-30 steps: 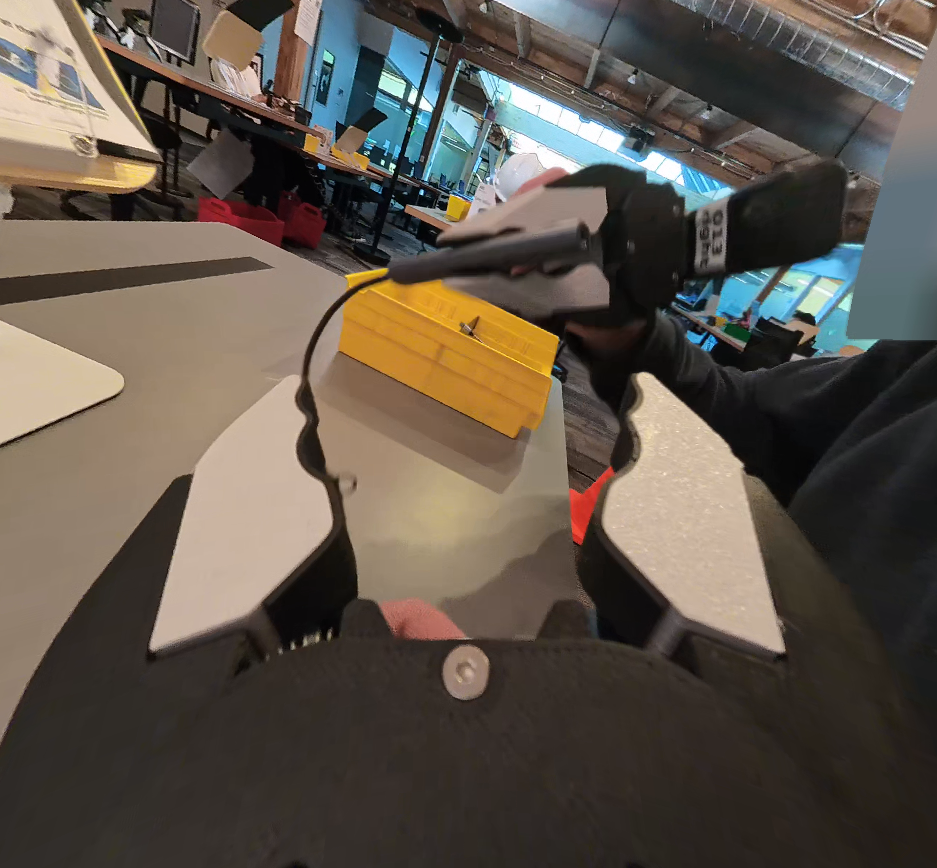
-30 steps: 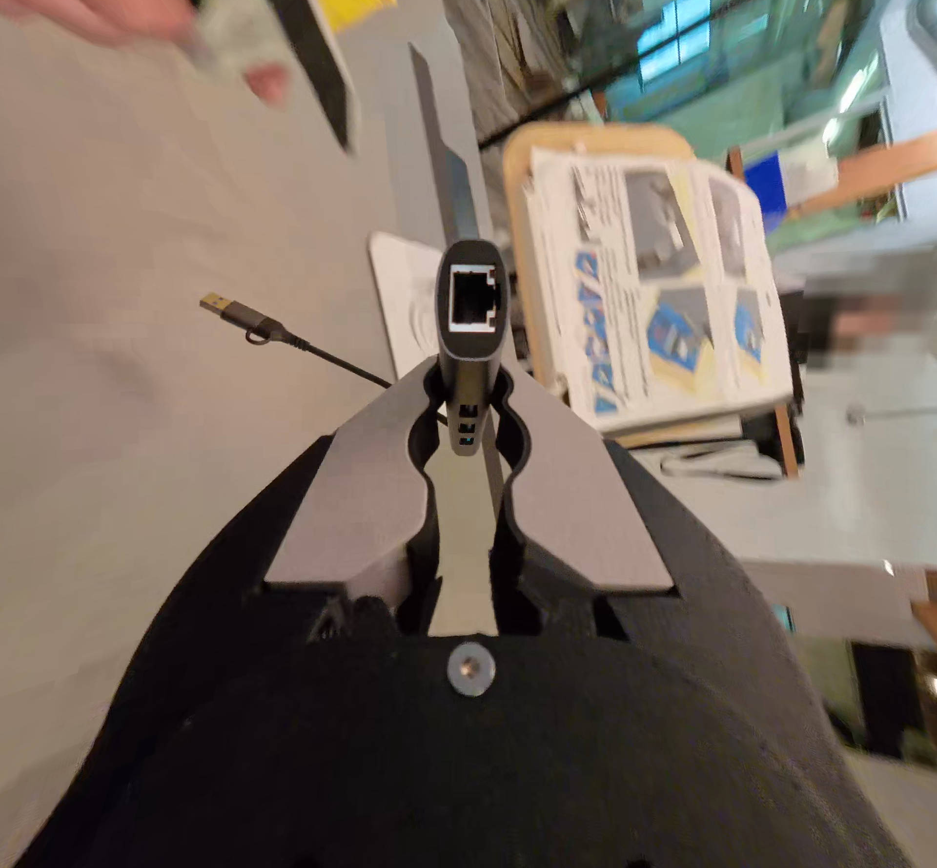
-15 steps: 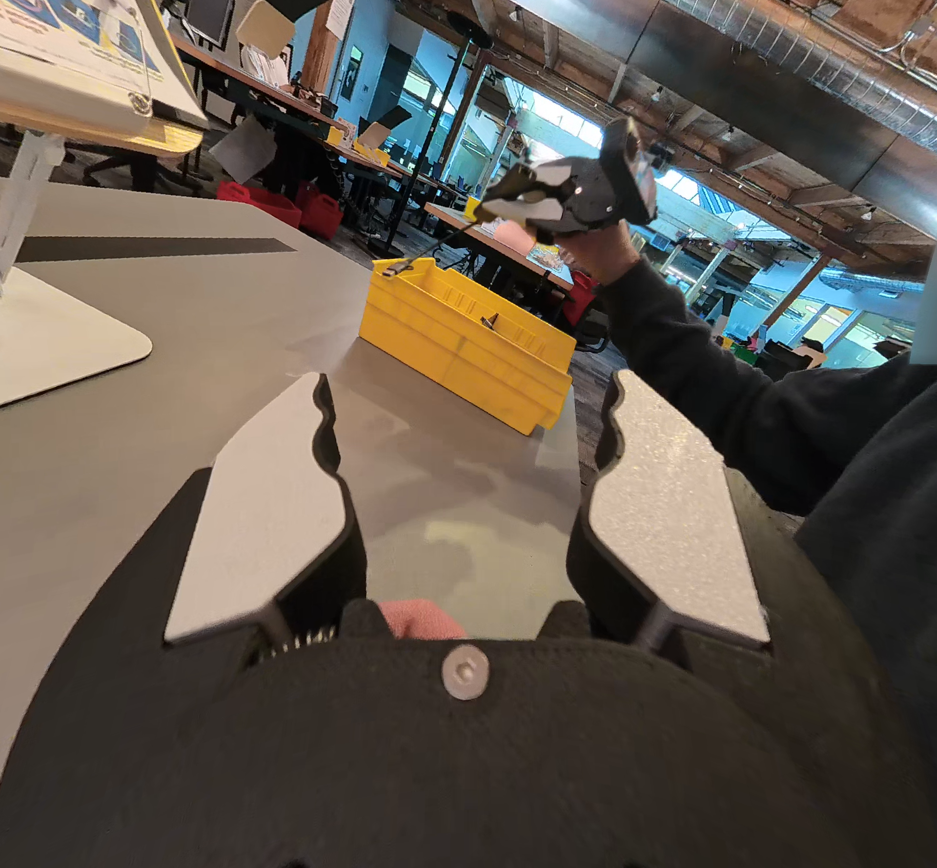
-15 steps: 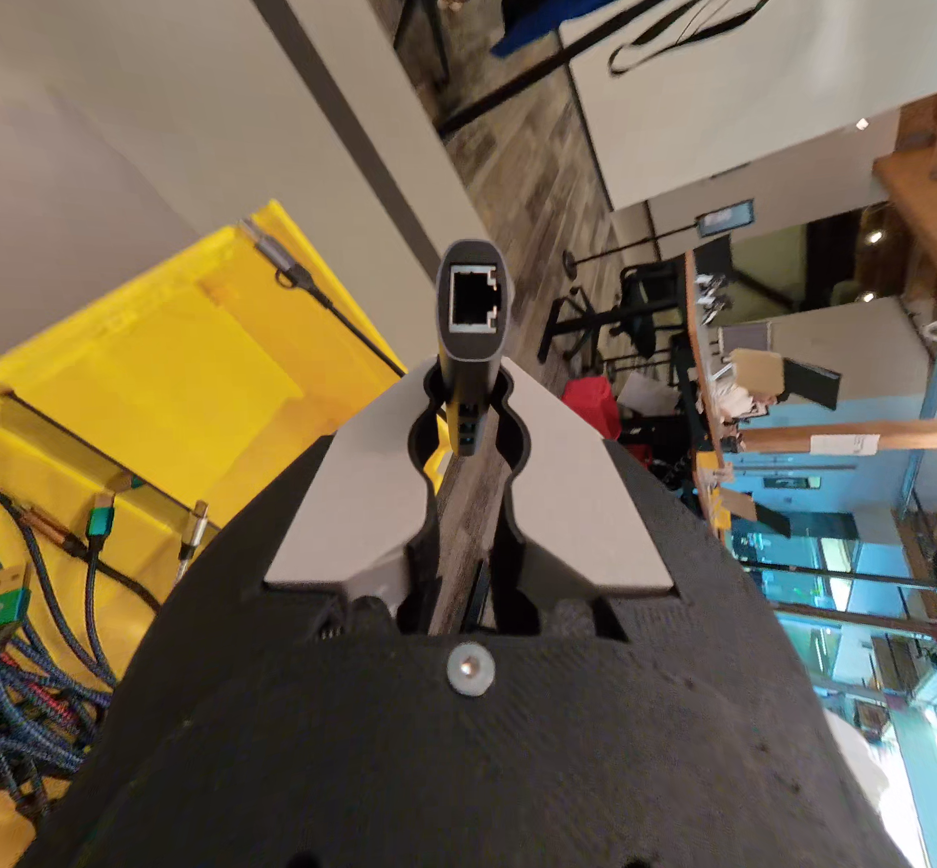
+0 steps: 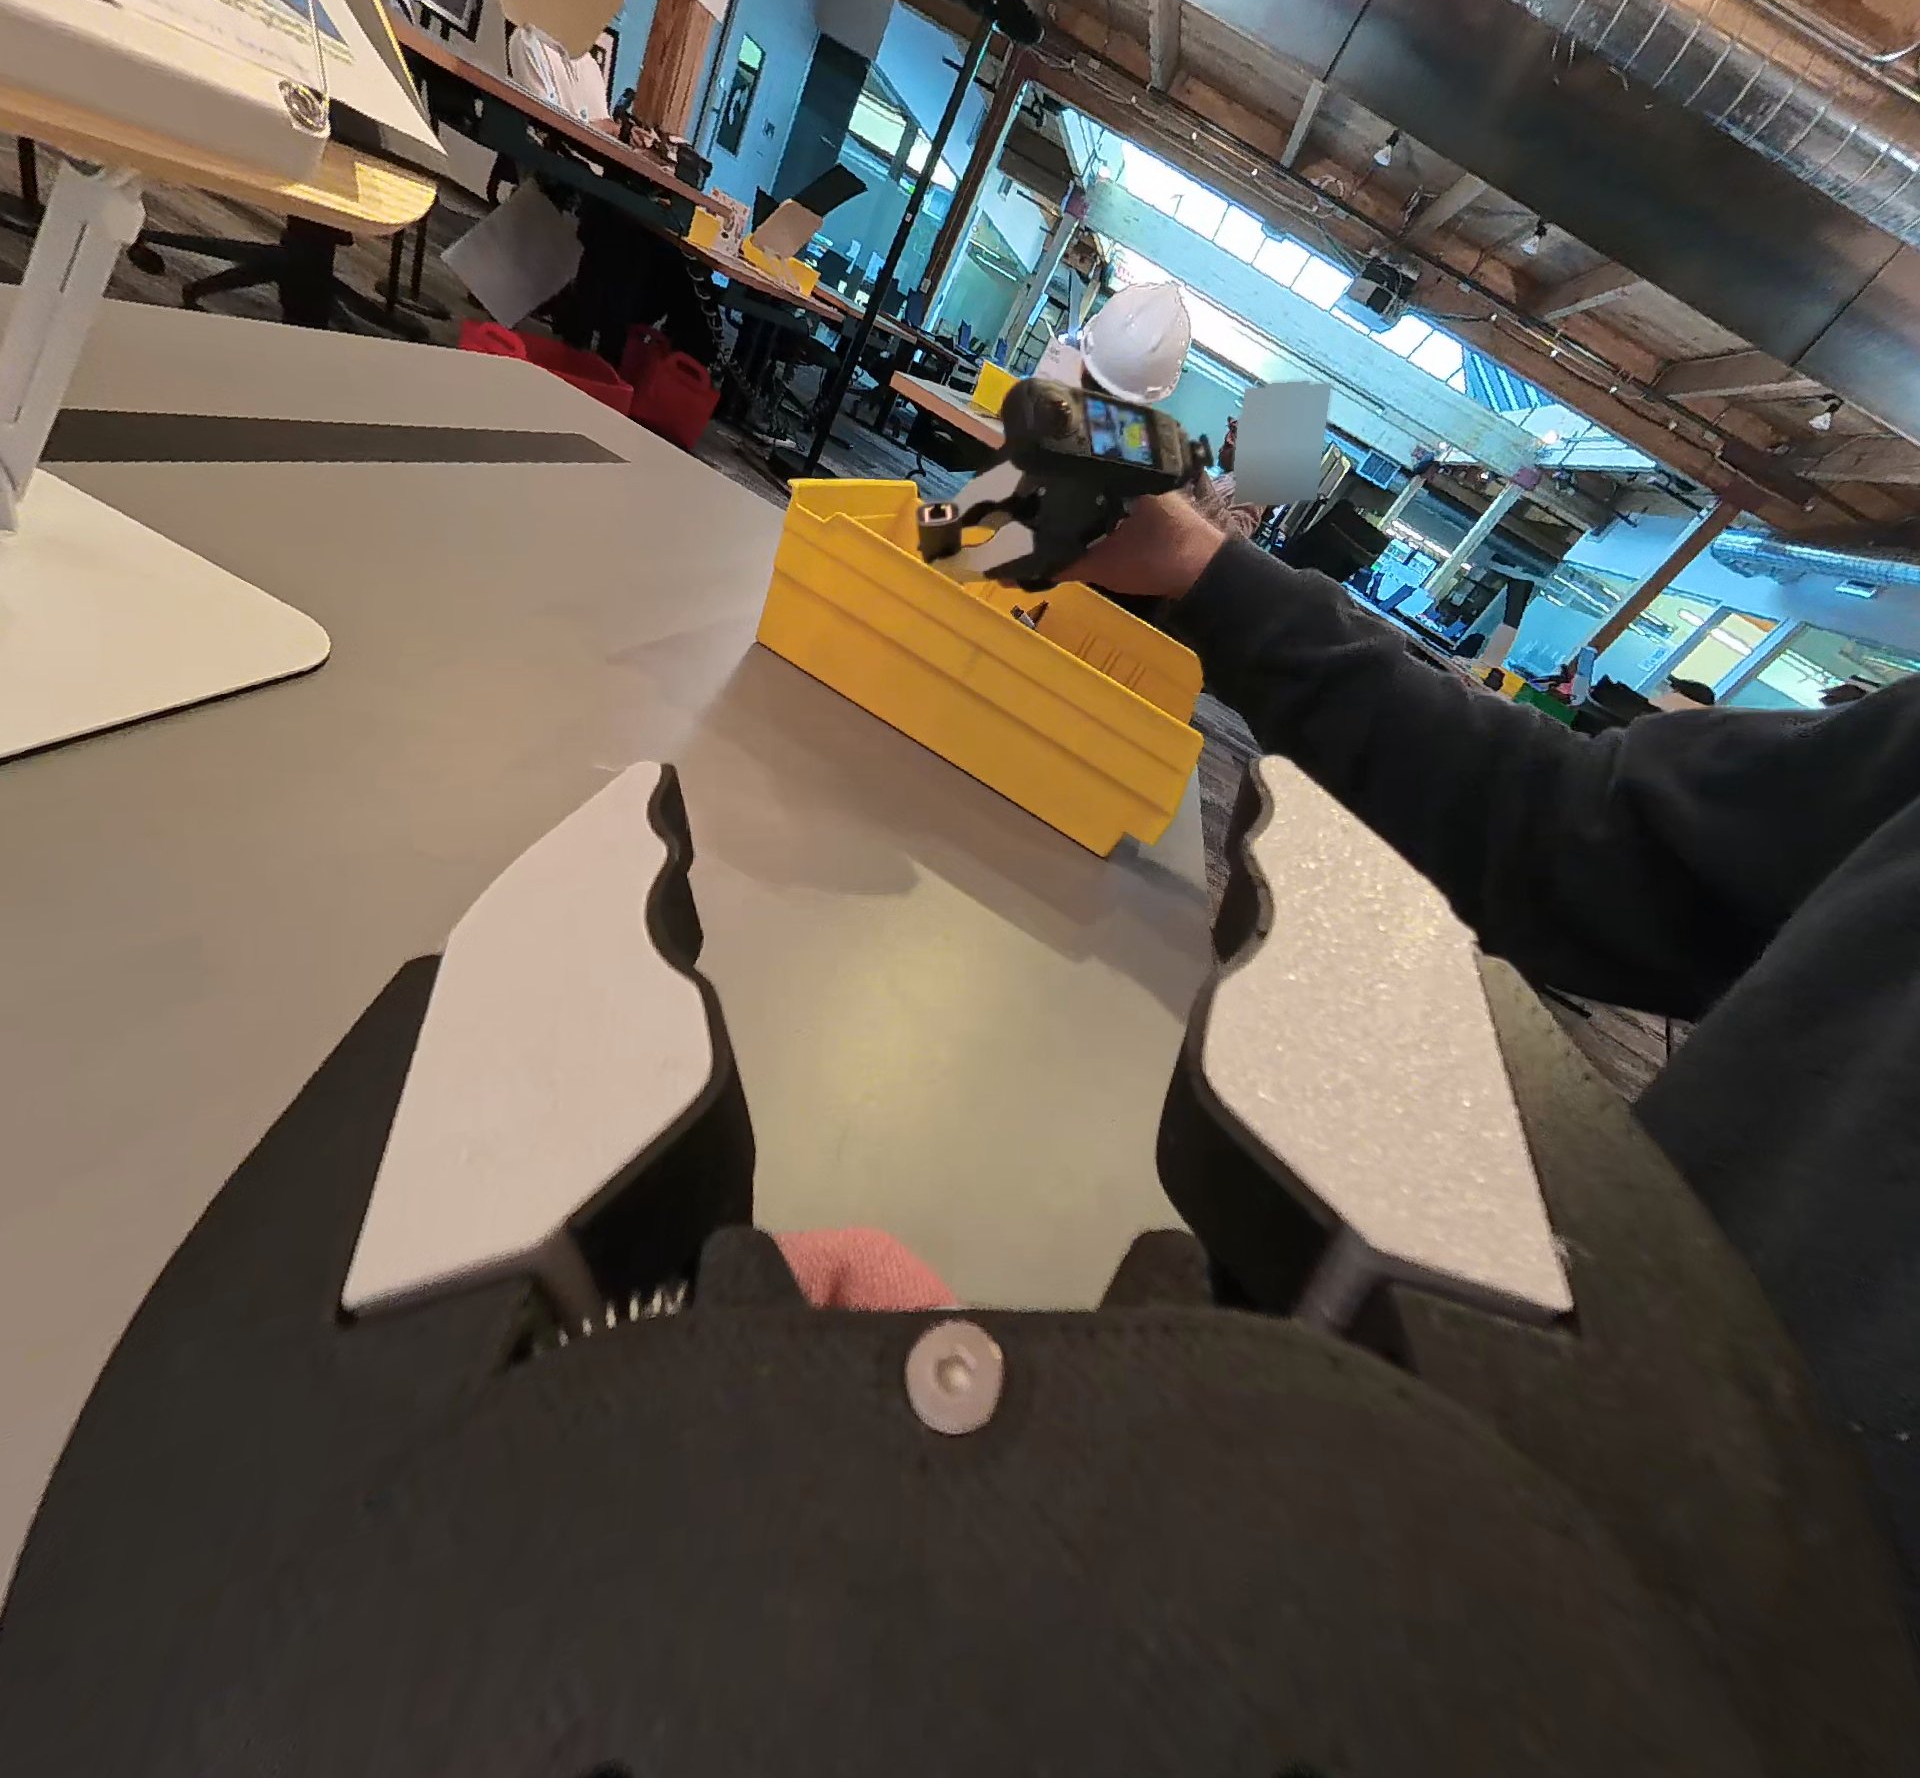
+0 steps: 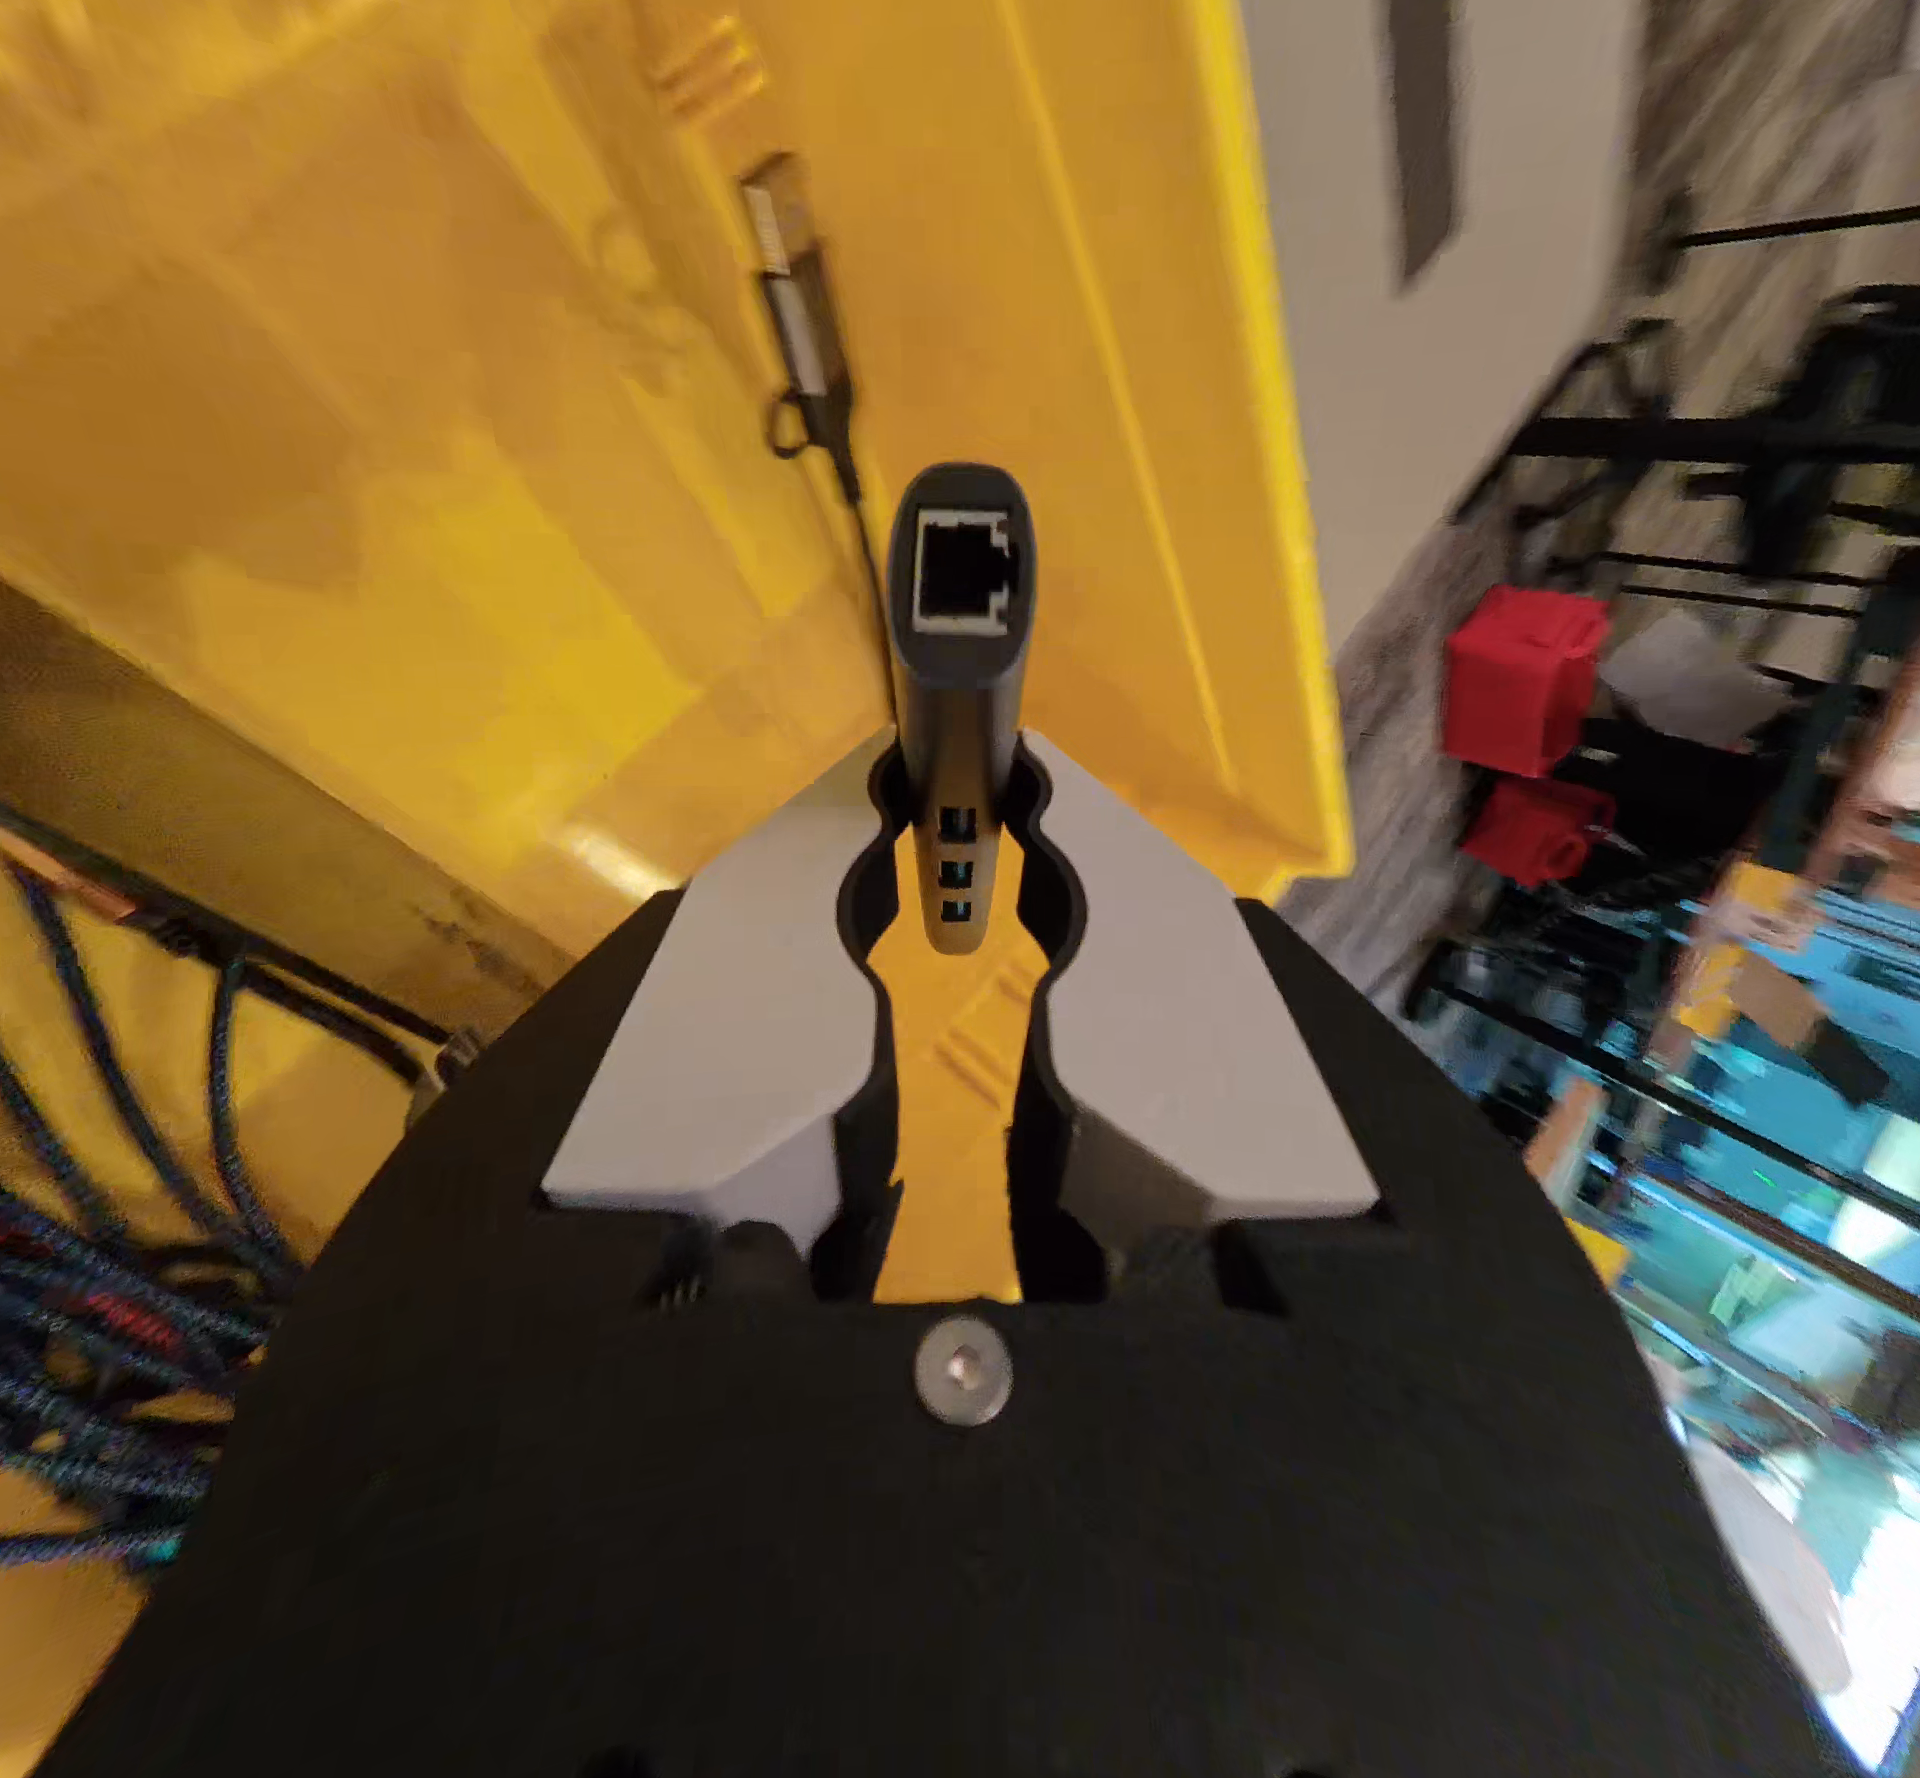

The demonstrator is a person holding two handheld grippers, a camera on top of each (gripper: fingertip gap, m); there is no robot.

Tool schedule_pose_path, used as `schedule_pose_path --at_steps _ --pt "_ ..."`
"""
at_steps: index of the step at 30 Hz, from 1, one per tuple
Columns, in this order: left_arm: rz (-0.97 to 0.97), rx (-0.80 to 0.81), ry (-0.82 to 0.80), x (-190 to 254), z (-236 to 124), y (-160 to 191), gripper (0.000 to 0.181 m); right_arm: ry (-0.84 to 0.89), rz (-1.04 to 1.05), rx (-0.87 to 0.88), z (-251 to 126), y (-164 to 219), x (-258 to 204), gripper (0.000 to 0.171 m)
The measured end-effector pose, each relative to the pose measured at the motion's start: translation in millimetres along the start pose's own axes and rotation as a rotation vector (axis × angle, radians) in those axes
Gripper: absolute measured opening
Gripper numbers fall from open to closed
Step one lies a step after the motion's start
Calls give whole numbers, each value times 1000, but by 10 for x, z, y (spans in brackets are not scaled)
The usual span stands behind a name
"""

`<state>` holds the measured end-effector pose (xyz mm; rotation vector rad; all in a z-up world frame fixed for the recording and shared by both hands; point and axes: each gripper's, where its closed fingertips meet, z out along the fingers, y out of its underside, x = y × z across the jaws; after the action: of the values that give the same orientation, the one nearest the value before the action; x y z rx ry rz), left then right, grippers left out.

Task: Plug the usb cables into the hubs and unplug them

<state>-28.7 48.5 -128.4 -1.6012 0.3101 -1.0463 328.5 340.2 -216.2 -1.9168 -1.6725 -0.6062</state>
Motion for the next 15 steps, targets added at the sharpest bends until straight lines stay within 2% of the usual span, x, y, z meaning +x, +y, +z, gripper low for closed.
schedule_pose_path --at_steps 4,10,15 --pt "-4 -7 -1 -12 3 22 97 -239 -11 -38 123 -1 -275 20" --pt "-3 -22 -2 -14 15 53 96 -594 46 -74 28 -53 -599 39" --pt "8 -29 -3 -2 18 50 96 -751 120 -60 -95 -84 -631 47"
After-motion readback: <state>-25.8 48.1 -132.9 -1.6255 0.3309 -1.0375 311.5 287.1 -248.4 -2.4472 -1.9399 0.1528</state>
